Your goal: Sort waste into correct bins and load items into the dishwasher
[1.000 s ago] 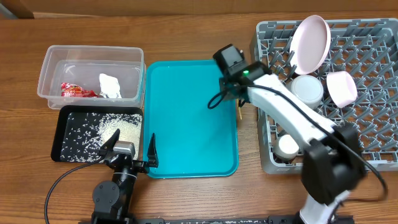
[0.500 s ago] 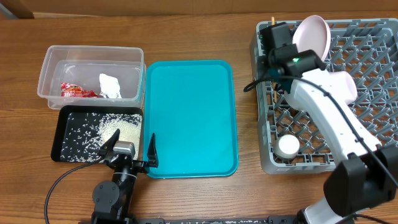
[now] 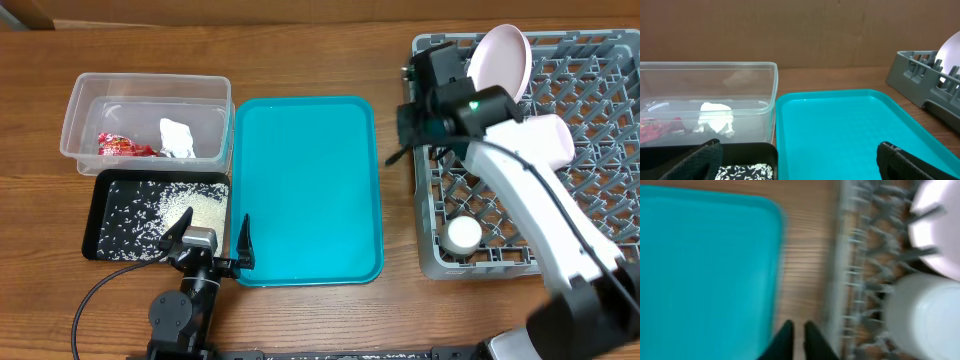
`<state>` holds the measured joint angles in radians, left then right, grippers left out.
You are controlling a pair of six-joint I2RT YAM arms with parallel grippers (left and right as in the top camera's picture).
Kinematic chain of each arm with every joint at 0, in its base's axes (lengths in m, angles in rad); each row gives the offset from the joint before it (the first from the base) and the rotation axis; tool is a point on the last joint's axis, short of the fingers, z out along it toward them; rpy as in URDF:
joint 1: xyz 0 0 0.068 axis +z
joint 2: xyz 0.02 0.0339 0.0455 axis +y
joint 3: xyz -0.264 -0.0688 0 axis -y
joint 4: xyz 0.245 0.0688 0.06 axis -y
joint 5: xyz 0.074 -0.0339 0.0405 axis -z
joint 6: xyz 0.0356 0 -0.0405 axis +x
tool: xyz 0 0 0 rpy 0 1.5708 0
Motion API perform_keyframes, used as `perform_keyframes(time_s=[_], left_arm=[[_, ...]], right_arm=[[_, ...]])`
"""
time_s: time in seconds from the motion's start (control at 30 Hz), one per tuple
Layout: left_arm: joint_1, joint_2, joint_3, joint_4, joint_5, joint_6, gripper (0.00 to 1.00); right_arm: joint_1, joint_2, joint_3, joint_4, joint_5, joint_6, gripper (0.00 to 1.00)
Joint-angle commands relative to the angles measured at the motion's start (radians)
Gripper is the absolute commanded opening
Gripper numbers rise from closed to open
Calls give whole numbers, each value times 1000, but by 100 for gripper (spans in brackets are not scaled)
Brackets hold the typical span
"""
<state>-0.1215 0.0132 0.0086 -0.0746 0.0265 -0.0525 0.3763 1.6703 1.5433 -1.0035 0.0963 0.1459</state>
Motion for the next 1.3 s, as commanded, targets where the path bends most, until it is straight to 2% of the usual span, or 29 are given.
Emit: perform_keyframes(time_s=[0.0,0.23,0.5,0.8,1.03,1.27], left_arm=[[7,-9,-4,0,0,-7,100],[7,-9,-4,0,0,-7,100],[7,-9,-4,0,0,-7,100],[7,-9,-4,0,0,-7,100],[7,-9,-4,0,0,-7,100],[7,-9,-4,0,0,-7,100]], right_arm=[[66,-39,25,2,-99,93,4],[140,81,-81,144,-90,166,4],[95,276,-122,269,-49,207,4],[92,417,-122,272,9,195,4],[74,419,-121,252,71,226,4],[74,405,-102,222,68,188,4]])
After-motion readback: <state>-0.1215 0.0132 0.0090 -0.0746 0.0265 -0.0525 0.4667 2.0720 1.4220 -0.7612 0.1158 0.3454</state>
